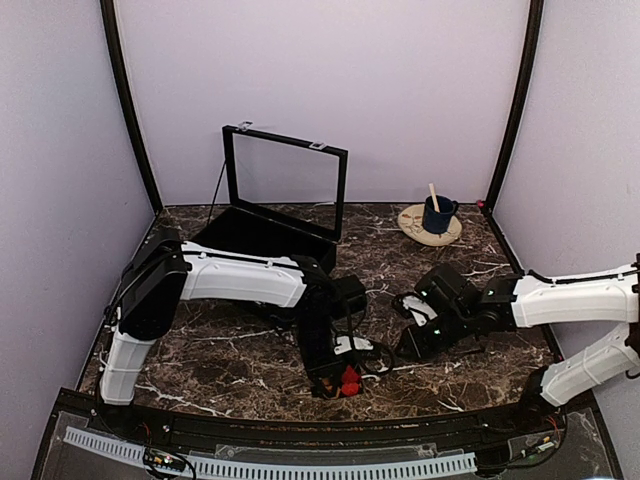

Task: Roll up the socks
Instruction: Roll the sock at the center of the board.

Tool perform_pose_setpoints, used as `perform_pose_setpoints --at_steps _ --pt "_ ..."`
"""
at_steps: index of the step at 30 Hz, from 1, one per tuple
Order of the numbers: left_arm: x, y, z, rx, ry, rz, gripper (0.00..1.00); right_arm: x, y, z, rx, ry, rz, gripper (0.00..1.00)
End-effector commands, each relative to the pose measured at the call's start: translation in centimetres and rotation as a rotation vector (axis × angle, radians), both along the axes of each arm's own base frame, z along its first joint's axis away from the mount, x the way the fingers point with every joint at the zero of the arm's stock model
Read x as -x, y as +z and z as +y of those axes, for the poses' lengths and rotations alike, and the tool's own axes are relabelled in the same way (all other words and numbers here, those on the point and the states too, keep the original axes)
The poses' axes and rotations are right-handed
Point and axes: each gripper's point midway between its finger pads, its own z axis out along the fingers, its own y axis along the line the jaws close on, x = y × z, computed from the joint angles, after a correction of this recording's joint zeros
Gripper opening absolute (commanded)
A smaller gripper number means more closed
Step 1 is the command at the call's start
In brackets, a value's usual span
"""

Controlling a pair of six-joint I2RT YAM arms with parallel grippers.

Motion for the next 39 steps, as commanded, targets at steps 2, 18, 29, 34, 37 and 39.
perform_pose_setpoints --at_steps 2,18,29,34,37,39 --pt "0.5 1.6 -0.4 0.048 0.03 0.147 0.0 0.7 1.0 0.8 0.028 0.026 -0.128 0.23" --pt "-0.1 0.8 -0.6 0.07 0.09 0.293 0.0 5.8 4.1 3.3 0.168 0.319 -0.462 0.26" --pt "-0.2 0.5 -0.4 0.07 0.106 0.339 0.0 8.9 6.0 5.4 0.177 0.456 -0.62 0.28" --pt "-0.1 0.2 -0.3 0.064 0.112 0.359 0.0 10.3 6.4 6.5 0.181 0.509 -0.652 0.31" --pt "-0.2 0.0 -0.3 0.062 0.113 0.363 0.0 11.4 6.1 6.9 0.185 0.557 -0.648 0.33" --pt "-0.3 0.0 -0.4 0.062 0.112 0.366 0.0 12.2 5.9 7.4 0.188 0.599 -0.647 0.34"
